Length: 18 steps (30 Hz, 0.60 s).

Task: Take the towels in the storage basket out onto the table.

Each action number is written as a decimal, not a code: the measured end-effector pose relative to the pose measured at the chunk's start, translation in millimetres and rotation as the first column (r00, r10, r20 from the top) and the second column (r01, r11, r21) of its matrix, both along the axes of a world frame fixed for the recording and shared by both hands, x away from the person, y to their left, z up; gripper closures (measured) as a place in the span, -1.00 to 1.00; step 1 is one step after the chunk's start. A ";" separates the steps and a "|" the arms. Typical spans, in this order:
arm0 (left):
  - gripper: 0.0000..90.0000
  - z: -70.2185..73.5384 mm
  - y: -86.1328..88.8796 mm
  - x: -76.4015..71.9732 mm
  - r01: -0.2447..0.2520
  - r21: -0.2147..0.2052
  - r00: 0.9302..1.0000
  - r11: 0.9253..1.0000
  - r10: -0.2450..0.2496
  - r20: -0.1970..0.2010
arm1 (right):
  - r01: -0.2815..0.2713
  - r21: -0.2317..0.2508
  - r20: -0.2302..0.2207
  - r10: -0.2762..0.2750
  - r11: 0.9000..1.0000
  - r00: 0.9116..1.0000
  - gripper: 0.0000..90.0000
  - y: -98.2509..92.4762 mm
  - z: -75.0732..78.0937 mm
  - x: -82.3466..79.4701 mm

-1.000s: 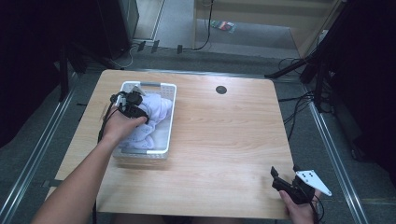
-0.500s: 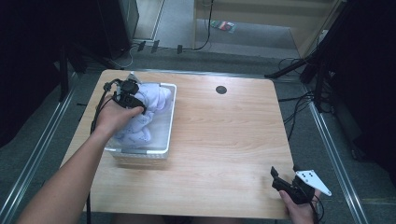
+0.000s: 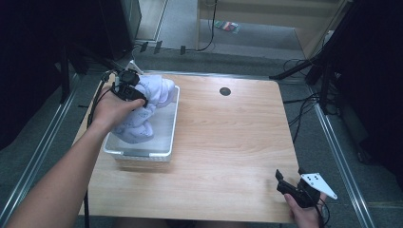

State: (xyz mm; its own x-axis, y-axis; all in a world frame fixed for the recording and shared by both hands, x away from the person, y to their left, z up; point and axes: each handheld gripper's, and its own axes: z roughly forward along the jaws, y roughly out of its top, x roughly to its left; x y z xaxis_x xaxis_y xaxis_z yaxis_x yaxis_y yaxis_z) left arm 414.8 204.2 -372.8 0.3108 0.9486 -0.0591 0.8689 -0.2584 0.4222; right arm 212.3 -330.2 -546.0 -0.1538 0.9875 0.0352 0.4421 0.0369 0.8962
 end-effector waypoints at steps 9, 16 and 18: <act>0.40 17.0 -10.2 -0.8 0.020 0.023 1.000 1.000 -0.021 0.005 | -0.003 -0.001 0.002 0.003 1.000 1.000 -0.66 -0.1 0.0 0.0; 0.40 29.4 -16.8 -2.0 0.032 0.016 0.999 0.999 -0.032 0.013 | -0.003 -0.001 0.001 0.003 1.000 1.000 -0.66 -0.1 0.0 0.1; 0.40 32.1 -19.2 -2.5 0.027 0.011 0.999 1.000 -0.027 0.018 | -0.002 0.001 -0.001 0.002 1.000 1.000 -0.66 0.1 0.0 0.0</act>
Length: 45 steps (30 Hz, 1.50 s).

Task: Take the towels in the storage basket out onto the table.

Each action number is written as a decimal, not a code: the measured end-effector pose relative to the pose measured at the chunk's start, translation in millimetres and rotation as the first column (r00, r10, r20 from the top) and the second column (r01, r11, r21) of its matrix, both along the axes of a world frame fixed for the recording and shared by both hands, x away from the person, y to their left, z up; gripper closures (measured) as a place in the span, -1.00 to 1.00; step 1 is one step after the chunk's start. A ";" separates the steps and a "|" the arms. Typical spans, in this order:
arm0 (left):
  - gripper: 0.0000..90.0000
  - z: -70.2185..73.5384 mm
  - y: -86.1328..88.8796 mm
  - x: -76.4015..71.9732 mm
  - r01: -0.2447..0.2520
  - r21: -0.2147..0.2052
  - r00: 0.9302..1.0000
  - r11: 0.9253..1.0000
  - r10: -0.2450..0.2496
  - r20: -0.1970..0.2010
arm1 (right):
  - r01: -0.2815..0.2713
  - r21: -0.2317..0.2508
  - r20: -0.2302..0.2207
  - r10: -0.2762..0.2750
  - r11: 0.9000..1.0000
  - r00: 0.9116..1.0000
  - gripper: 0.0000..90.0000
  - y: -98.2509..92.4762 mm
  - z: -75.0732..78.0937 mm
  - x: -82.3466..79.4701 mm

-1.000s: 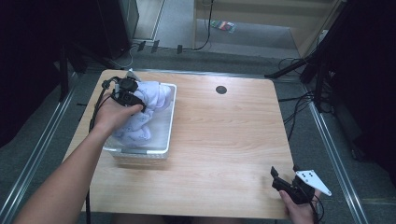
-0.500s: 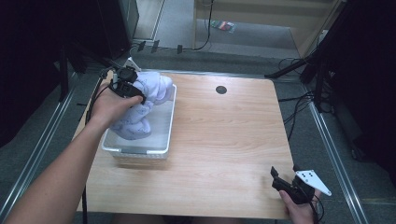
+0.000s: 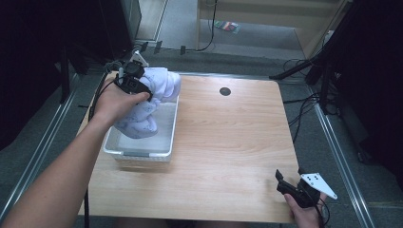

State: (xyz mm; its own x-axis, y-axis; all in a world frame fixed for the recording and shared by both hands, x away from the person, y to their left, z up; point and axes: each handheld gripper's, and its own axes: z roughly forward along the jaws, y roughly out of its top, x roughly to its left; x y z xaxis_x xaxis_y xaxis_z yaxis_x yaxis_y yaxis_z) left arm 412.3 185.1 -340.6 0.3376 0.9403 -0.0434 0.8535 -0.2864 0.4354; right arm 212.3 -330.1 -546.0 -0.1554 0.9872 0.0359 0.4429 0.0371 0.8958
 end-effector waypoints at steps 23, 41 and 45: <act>0.38 10.8 -56.2 4.7 0.069 -0.008 0.997 0.998 -0.069 0.019 | -0.001 -0.003 -0.004 0.001 1.000 1.000 -0.65 0.4 0.0 0.2; 0.37 5.9 -132.2 10.5 0.126 -0.043 0.992 0.991 -0.127 -0.012 | -0.006 -0.002 0.001 0.006 1.000 1.000 -0.65 -0.1 0.0 -0.1; 0.37 4.3 -148.0 10.5 0.144 -0.051 0.989 0.988 -0.145 -0.018 | -0.007 -0.001 0.003 0.007 1.000 1.000 -0.65 -0.2 0.0 -0.2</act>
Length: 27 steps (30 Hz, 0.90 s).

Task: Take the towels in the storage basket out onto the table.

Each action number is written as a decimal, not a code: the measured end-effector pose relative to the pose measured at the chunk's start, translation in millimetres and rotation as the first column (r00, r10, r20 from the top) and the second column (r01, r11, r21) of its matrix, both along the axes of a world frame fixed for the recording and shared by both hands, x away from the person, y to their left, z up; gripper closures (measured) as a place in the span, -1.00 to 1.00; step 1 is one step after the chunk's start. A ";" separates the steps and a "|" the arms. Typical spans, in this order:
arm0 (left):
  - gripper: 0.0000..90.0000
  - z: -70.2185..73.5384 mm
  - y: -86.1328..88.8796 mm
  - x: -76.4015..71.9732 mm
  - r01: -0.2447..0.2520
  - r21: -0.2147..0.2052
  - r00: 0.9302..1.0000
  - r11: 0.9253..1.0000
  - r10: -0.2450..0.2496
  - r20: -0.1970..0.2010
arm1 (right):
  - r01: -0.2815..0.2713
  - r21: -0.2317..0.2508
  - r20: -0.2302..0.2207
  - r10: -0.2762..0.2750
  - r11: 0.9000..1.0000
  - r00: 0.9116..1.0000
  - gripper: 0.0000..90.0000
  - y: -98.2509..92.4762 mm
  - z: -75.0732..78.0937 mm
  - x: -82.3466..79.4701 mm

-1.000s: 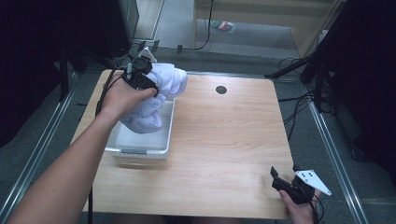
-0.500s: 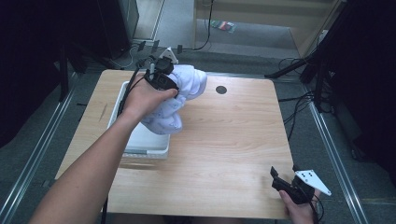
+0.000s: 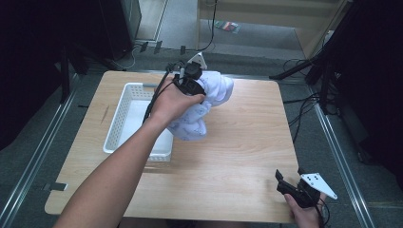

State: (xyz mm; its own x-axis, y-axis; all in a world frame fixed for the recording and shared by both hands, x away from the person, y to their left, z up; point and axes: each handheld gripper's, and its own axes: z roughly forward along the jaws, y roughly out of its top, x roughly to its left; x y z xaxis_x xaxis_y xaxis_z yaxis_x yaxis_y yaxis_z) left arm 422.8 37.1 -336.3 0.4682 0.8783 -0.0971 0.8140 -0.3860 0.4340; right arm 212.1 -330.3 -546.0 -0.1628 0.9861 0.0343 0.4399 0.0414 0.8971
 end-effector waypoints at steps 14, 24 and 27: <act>0.36 -20.8 -37.2 1.7 0.044 -0.043 0.998 0.998 -0.046 -0.045 | -0.002 0.002 0.001 0.002 1.000 1.000 -0.65 0.1 0.0 -0.3; 0.31 -59.5 -46.6 5.1 0.039 -0.053 0.997 0.998 -0.042 -0.069 | -0.002 0.003 0.000 0.002 1.000 1.000 -0.65 0.1 0.1 -0.1; 0.28 -73.1 -49.9 4.9 0.023 -0.061 0.997 0.998 -0.027 -0.072 | -0.002 0.002 -0.001 0.002 1.000 1.000 -0.65 0.2 0.0 -0.1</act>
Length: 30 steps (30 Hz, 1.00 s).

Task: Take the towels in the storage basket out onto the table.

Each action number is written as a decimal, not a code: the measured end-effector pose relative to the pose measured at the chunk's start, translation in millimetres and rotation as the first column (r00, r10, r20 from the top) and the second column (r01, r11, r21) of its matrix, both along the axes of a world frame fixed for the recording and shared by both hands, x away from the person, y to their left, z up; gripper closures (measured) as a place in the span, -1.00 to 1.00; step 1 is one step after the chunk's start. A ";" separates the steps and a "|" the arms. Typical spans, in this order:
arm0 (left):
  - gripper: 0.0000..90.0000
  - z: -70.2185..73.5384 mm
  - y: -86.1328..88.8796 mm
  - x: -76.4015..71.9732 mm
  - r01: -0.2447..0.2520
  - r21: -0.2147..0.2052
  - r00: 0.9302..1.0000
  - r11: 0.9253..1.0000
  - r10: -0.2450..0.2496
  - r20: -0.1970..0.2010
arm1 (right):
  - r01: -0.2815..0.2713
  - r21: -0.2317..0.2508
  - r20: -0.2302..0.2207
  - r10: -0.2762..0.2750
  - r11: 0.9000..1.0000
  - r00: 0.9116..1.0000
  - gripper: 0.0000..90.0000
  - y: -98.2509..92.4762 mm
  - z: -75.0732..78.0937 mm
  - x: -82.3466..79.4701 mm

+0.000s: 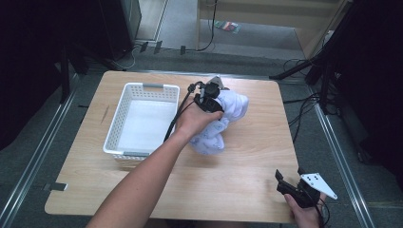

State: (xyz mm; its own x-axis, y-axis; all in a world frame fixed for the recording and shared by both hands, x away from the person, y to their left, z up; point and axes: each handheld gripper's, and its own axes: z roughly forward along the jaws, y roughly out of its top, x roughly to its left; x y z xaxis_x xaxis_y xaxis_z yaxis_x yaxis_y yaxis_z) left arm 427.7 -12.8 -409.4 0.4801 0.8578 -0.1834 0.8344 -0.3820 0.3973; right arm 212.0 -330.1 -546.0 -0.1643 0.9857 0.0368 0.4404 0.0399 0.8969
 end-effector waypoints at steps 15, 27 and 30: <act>-0.29 -58.0 -19.3 -5.2 0.021 0.014 0.997 1.000 -0.020 -0.069 | -0.003 0.000 0.003 0.003 1.000 1.000 -0.65 -0.1 0.0 -0.2; -1.00 -43.3 -13.5 -14.4 0.026 0.019 1.000 0.999 -0.025 -0.014 | -0.003 -0.001 0.002 0.003 1.000 1.000 -0.65 -0.1 0.0 -0.1; -1.00 -37.3 -6.7 -14.9 0.015 -0.006 1.000 1.000 -0.015 0.000 | -0.003 -0.002 0.002 0.003 1.000 1.000 -0.65 -0.2 0.0 0.2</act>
State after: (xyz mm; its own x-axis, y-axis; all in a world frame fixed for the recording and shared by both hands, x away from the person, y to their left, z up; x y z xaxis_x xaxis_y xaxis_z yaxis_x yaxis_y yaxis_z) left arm 412.7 -19.5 -446.6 0.4931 0.8493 -0.1883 0.8285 -0.3925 0.3994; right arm 212.2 -330.4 -546.0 -0.1671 0.9853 0.0348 0.4389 0.0427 0.8975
